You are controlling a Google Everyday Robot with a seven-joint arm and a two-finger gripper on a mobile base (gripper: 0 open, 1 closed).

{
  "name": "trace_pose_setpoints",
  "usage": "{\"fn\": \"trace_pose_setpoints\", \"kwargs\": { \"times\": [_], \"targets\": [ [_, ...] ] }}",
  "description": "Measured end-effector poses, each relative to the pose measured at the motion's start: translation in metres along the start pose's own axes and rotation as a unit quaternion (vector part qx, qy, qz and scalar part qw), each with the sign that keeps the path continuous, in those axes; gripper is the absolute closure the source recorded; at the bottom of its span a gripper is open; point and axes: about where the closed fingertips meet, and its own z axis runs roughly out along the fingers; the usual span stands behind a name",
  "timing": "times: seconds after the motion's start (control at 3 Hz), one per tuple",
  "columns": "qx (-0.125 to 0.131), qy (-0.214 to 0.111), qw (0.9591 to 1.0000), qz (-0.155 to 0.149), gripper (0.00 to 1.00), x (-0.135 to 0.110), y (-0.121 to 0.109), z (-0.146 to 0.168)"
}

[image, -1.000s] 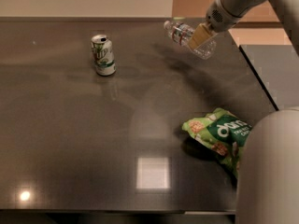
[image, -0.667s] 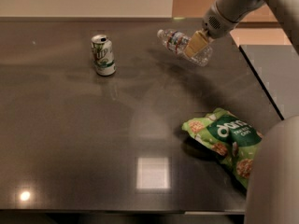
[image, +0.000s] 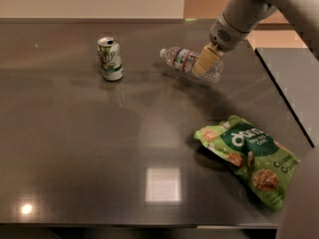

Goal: Place water bottle upright

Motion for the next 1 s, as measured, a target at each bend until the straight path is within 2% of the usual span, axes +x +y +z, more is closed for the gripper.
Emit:
{"fn": "trace_pose_setpoints", "kwargs": {
  "times": [0.33,0.67,1.0],
  "targets": [
    [-0.007,0.013,0.9998,-0.016,1.0,0.004,0.012,0.003],
    [-0.01,0.035,0.9992,-0.015,1.0,0.017,0.016,0.01],
    [-0.011,0.056,0.9983,-0.011,0.82,0.027,0.018,0.016]
  ]
}}
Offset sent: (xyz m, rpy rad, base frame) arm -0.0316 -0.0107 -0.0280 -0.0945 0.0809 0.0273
